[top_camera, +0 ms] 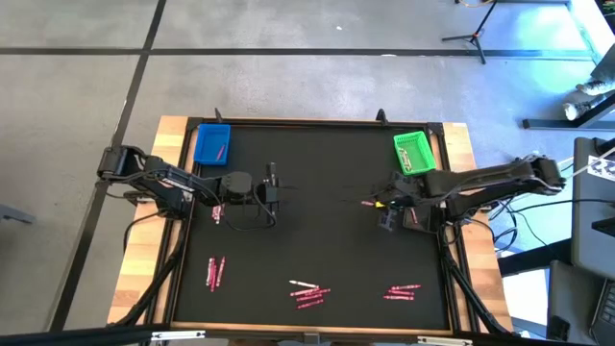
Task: Sort crayons
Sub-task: Put the pink crayon into the black bin
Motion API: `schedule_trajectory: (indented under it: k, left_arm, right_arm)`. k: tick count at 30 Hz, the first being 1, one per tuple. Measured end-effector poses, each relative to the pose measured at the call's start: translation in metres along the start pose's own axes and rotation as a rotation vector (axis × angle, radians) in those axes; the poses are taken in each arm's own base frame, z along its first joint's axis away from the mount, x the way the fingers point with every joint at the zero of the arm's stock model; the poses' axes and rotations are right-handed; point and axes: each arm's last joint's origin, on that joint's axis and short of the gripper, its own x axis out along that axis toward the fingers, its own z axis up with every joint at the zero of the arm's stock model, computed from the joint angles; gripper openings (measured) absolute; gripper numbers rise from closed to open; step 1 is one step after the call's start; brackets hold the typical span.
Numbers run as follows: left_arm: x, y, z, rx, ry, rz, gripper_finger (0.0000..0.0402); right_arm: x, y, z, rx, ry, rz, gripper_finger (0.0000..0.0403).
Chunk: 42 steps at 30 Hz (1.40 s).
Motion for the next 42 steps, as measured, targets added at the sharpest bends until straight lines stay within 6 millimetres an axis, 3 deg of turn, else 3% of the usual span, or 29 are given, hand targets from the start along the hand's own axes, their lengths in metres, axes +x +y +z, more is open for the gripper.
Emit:
schedule_trajectory:
  k: [10,19,29,42]
  left_arm:
    - [0.000,0.000,0.000,0.000,-0.002,0.001,0.0135]
    - [0.000,0.000,0.000,0.000,-0.003,0.001,0.0135]
    - [0.000,0.000,0.000,-0.001,-0.003,0.002,0.0135]
    - [0.000,0.000,0.000,-0.001,-0.003,0.001,0.0135]
  right_arm:
    - [-0.044,-0.022,-0.038,0.264,0.119,-0.050,0.0019]
    - [-0.057,-0.032,-0.063,0.591,0.310,-0.168,0.0019]
    - [-0.041,-0.029,-0.058,0.664,0.390,-0.292,0.0019]
    - [-0.011,-0.025,-0.059,0.628,0.519,-0.431,0.0019]
